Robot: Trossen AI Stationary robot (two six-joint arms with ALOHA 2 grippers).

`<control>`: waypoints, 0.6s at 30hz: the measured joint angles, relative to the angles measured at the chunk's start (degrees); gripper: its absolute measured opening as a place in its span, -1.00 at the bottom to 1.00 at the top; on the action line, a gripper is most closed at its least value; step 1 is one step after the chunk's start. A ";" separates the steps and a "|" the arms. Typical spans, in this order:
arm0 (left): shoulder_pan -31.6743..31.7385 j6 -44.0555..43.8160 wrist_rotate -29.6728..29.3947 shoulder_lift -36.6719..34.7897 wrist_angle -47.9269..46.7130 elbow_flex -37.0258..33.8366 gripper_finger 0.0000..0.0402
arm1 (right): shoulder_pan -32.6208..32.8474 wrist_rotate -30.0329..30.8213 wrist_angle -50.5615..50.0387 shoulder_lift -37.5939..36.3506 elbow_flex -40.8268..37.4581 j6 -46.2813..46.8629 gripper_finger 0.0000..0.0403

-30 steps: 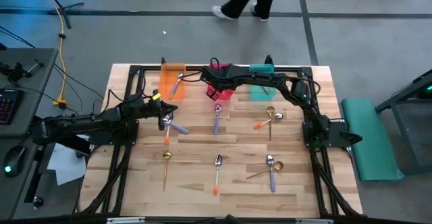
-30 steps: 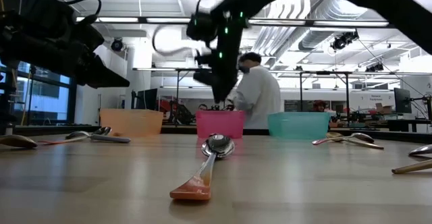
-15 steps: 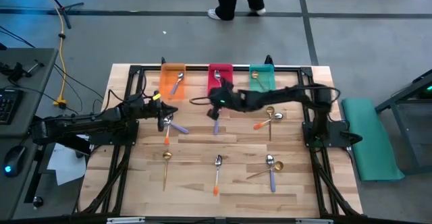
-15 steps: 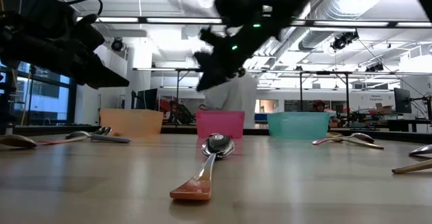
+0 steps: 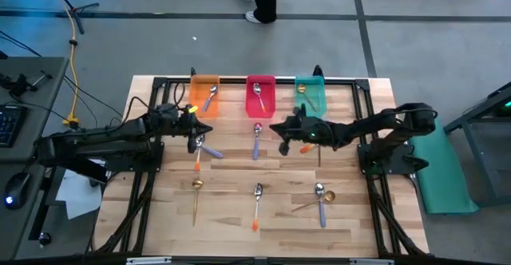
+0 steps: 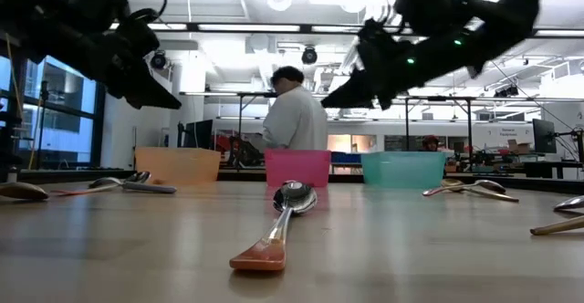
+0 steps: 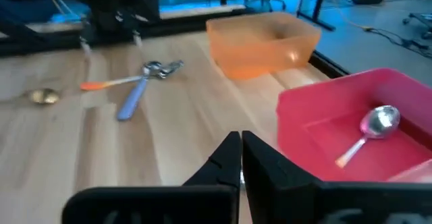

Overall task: Sort silverware by color (type)
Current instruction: Put the purple spoon into the orange bin

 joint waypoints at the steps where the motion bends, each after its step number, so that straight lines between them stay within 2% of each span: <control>1: -0.40 0.02 0.00 0.99 -0.50 0.71 -1.00 | 0.33 -0.12 1.40 -0.62 -1.64 0.14 -1.00; 7: -3.08 -1.29 -0.32 7.56 1.46 2.73 -1.00 | 1.17 -0.11 9.62 -1.05 -7.33 0.04 -1.00; 13: -4.07 -1.03 -0.43 14.53 9.63 2.72 -1.00 | -0.49 -0.10 11.15 -1.02 -7.82 -1.66 -1.00; 18: -4.04 -2.48 -0.46 18.58 14.60 2.72 -1.00 | -4.62 -0.11 12.34 -1.02 -7.77 -4.33 -1.00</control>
